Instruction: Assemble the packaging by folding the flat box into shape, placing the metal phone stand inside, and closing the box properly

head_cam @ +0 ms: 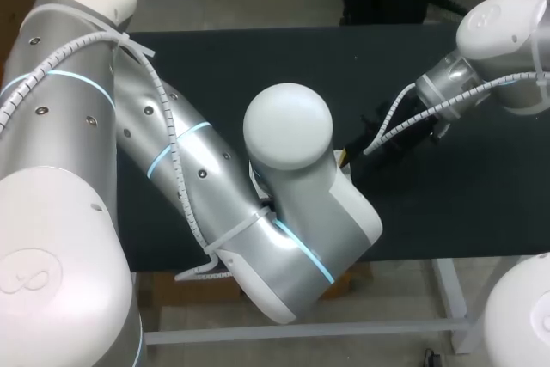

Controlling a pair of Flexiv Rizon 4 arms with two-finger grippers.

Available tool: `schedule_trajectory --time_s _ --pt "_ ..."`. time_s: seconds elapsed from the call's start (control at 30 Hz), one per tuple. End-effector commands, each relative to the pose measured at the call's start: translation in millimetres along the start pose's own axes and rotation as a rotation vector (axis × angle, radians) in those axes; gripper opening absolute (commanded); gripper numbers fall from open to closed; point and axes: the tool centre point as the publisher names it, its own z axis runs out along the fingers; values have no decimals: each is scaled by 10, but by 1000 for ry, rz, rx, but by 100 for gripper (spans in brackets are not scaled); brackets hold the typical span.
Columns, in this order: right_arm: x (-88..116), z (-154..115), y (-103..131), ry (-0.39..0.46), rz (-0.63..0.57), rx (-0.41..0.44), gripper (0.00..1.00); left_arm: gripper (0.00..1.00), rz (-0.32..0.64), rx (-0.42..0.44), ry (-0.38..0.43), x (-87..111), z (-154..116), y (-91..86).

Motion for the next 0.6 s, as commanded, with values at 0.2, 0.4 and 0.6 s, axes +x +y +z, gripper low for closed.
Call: schedule_trajectory --time_s 0.2,0.4,0.6 --pt "10 -121 -161 -16 -24 -44 38 38 1 -2 -7 23 9 -9" --pt "43 -167 -247 -22 -52 -63 38 38 3 -2 -7 31 7 -13" --pt "52 -193 -337 -27 -64 -80 27 38 5 -2 -6 42 10 -16"
